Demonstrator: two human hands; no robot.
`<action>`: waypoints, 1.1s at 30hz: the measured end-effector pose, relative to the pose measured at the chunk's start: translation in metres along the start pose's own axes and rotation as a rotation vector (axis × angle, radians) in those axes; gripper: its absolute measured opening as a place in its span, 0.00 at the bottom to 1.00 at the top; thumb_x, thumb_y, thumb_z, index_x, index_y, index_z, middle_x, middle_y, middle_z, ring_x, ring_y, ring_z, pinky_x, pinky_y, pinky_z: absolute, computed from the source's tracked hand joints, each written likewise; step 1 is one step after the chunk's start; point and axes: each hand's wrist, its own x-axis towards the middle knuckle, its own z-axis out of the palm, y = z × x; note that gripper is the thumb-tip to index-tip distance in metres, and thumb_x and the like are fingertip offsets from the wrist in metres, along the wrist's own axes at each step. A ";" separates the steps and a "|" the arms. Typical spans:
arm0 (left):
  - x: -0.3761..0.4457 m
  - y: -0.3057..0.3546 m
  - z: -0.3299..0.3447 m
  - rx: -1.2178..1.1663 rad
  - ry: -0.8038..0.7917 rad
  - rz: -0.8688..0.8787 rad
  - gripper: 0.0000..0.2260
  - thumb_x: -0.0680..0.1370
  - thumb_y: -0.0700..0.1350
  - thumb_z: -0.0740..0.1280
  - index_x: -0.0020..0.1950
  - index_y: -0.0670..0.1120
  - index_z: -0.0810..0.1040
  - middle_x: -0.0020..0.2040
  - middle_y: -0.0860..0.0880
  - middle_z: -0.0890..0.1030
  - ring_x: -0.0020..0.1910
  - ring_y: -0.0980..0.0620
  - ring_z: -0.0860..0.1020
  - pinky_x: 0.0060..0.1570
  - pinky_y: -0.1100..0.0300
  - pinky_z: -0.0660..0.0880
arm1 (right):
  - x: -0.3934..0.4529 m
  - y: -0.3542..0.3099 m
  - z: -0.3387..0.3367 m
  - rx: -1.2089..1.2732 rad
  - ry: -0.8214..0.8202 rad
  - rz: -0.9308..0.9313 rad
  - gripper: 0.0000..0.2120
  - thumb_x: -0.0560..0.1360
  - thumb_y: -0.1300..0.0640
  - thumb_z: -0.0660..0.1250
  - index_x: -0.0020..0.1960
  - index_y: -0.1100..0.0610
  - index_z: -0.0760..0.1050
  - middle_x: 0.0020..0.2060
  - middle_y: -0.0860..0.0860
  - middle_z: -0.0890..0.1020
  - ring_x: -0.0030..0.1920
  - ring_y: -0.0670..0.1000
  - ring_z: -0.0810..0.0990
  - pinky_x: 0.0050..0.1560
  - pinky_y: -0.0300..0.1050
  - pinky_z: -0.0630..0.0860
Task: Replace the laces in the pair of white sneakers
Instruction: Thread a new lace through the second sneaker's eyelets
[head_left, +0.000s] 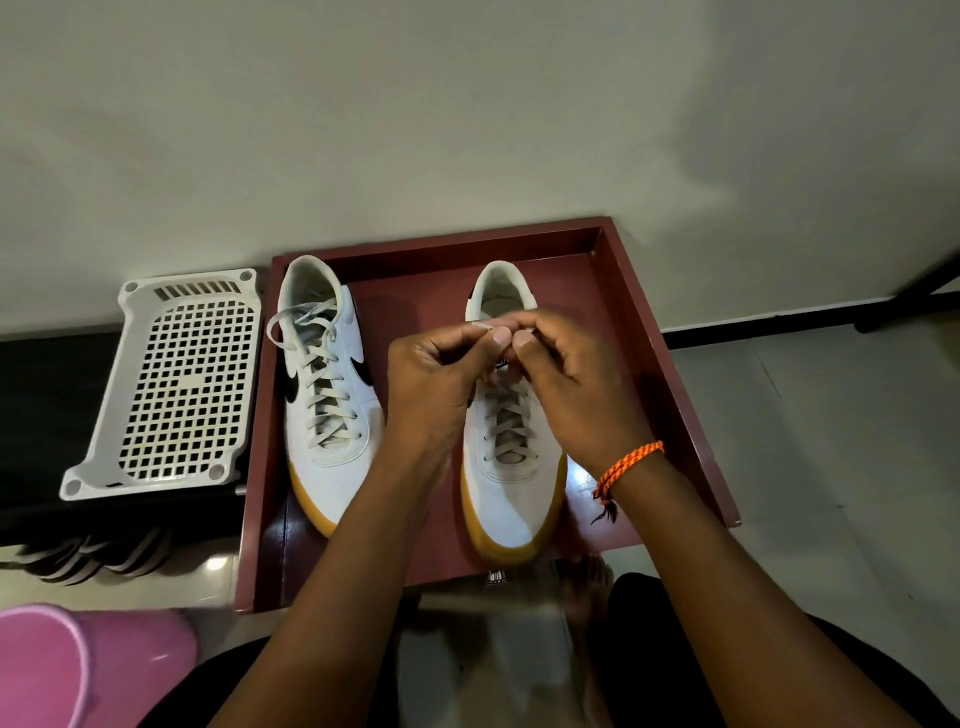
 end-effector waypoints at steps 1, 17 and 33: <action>0.001 0.000 -0.001 0.012 0.012 0.000 0.04 0.79 0.37 0.75 0.52 0.40 0.89 0.42 0.44 0.88 0.39 0.47 0.83 0.42 0.59 0.81 | 0.001 0.003 -0.001 -0.031 0.010 -0.011 0.11 0.85 0.60 0.64 0.62 0.54 0.83 0.49 0.43 0.85 0.49 0.40 0.83 0.50 0.36 0.79; 0.004 0.001 -0.013 0.214 0.015 -0.010 0.05 0.81 0.38 0.73 0.54 0.41 0.88 0.43 0.44 0.88 0.38 0.48 0.84 0.42 0.59 0.81 | 0.007 0.014 -0.015 -0.234 0.116 -0.145 0.05 0.78 0.54 0.76 0.53 0.51 0.88 0.45 0.44 0.86 0.47 0.44 0.85 0.48 0.48 0.84; 0.002 -0.009 -0.025 0.783 0.174 -0.029 0.03 0.79 0.51 0.75 0.48 0.56 0.89 0.35 0.59 0.85 0.36 0.59 0.83 0.43 0.52 0.83 | 0.007 0.015 0.011 -0.667 0.127 -0.105 0.02 0.76 0.57 0.75 0.48 0.55 0.86 0.69 0.51 0.75 0.67 0.53 0.74 0.56 0.51 0.79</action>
